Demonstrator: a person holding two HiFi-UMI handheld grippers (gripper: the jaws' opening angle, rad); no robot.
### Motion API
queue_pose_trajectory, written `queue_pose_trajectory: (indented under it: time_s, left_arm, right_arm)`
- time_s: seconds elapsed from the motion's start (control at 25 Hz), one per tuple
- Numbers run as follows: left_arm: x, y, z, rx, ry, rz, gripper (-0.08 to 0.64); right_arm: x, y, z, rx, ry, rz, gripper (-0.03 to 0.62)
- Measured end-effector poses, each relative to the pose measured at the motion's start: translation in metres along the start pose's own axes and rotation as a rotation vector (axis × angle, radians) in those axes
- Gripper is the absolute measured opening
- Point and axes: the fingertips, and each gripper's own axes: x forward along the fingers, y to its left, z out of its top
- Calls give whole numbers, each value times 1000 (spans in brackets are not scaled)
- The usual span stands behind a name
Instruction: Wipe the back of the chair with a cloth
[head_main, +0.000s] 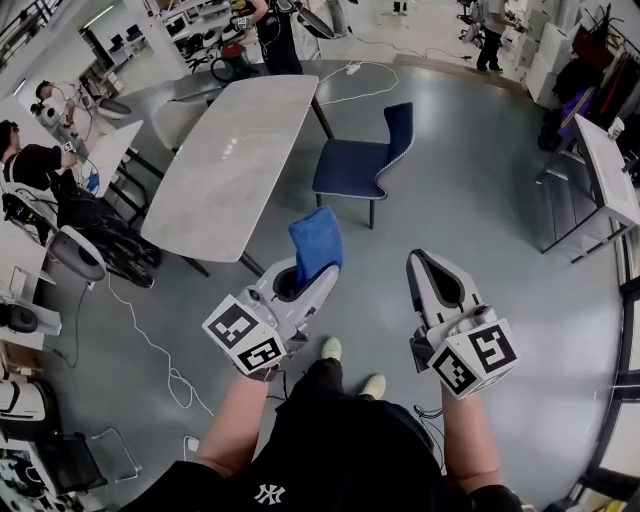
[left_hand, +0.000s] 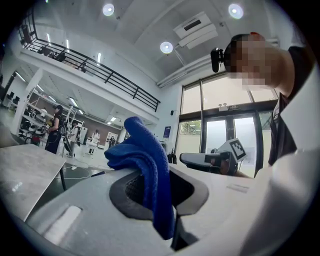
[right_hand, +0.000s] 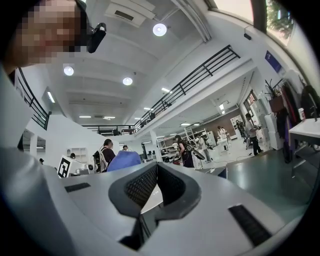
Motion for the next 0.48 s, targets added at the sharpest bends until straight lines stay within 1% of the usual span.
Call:
queue_pose_trajectory:
  time_s: [0.12, 0.24, 0.48]
  left_arm:
    - [13, 16, 1, -5, -5, -9, 55]
    - [26, 43, -3, -14, 0, -28, 55]
    - [51, 119, 2, -7, 18, -90, 55]
  right_arm:
    - [14, -15, -1, 5, 7, -17, 15]
    - [39, -29, -8, 1, 19, -37, 15]
    - [121, -45, -9, -8, 17, -61, 15]
